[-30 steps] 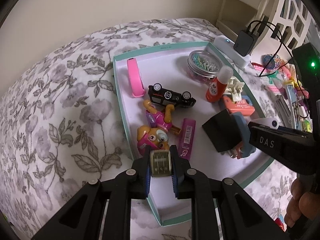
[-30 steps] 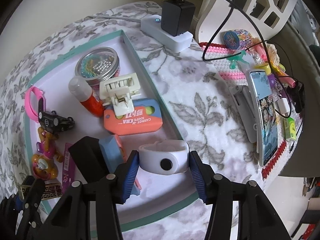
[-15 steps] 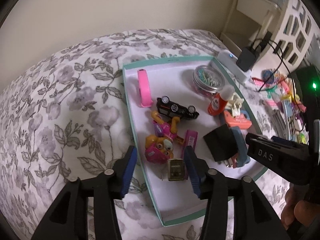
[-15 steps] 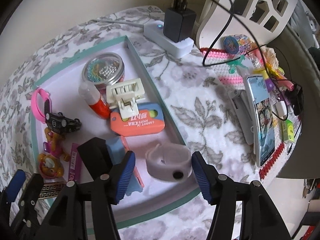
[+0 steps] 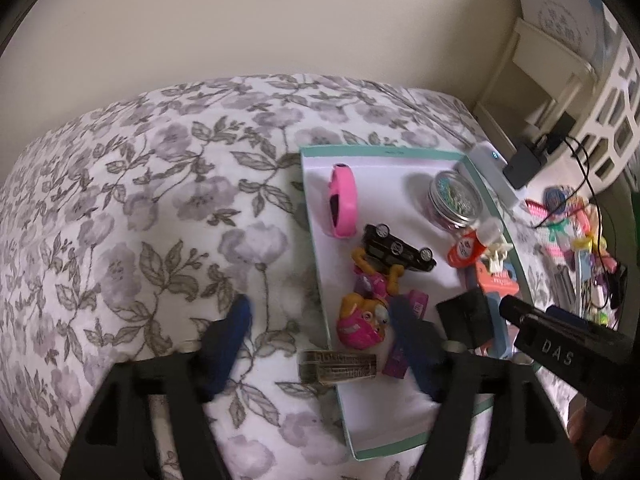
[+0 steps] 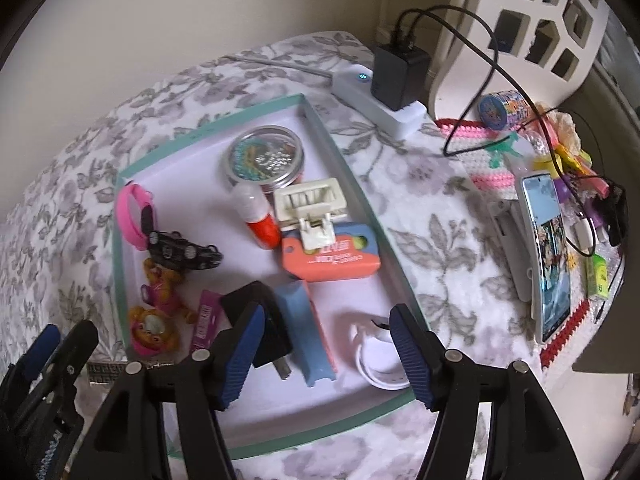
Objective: Organize rigid objects
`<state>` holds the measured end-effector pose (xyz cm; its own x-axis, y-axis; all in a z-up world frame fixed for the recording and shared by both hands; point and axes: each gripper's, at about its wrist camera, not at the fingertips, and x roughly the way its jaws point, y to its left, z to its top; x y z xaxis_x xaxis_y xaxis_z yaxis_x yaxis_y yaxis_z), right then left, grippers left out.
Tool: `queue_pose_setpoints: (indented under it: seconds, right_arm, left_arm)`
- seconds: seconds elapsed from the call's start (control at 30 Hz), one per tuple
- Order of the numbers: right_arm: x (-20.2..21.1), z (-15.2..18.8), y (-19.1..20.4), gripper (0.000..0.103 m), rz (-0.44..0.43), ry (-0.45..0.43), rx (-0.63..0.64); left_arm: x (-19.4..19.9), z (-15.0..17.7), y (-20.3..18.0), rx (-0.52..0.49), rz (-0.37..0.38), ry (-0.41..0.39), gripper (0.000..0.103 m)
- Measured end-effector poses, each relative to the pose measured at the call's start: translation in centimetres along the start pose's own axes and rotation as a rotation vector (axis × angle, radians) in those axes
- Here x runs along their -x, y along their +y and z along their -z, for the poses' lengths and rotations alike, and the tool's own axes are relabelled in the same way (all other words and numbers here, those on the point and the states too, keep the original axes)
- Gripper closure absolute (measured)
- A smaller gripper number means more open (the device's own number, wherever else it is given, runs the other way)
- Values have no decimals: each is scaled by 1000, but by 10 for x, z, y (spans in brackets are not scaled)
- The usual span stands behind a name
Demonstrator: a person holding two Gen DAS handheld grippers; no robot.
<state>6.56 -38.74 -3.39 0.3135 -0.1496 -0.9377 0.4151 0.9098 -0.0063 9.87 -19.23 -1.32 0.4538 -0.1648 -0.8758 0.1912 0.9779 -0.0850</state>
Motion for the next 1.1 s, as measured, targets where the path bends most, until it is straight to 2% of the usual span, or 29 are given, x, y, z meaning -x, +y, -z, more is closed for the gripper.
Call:
queue_pose_setpoints:
  seconds: [0.1, 0.23, 0.43, 0.5, 0.53, 0.57, 0.7, 0.83, 0.93, 0.97, 1.1]
  right_arm:
    - [1, 0, 4, 25, -3, -9, 16]
    - [3, 0, 7, 25, -12, -18, 27]
    - [4, 0, 11, 22, -9, -27, 47]
    - [4, -1, 12, 15, -13, -29, 56]
    - [4, -1, 13, 5, -14, -30, 59]
    - [5, -1, 14, 0, -15, -35, 62]
    - [8, 0, 17, 0, -20, -49, 74]
    - [8, 2, 22, 0, -15, -53, 89]
    - [10, 4, 24, 0, -13, -61, 96]
    - [11, 5, 25, 0, -13, -65, 97]
    - [19, 10, 26, 0, -31, -83, 89]
  left_arm:
    - [4, -2, 7, 29, 5, -13, 24]
    - [7, -4, 17, 66, -4, -20, 25]
    - [-1, -5, 30, 101, -36, 15, 25]
    - [-5, -4, 34, 103, -61, 27, 25]
    - [-6, -4, 35, 106, -68, 31, 25]
    - [-7, -4, 38, 109, -76, 35, 25]
    - [-10, -2, 46, 124, -120, 46, 24]
    - [-8, 1, 55, 151, -114, 45, 22]
    - [-4, 3, 60, 166, -117, 44, 14]
    - [-1, 4, 61, 168, -121, 39, 7]
    - [11, 8, 63, 164, -124, 16, 6]
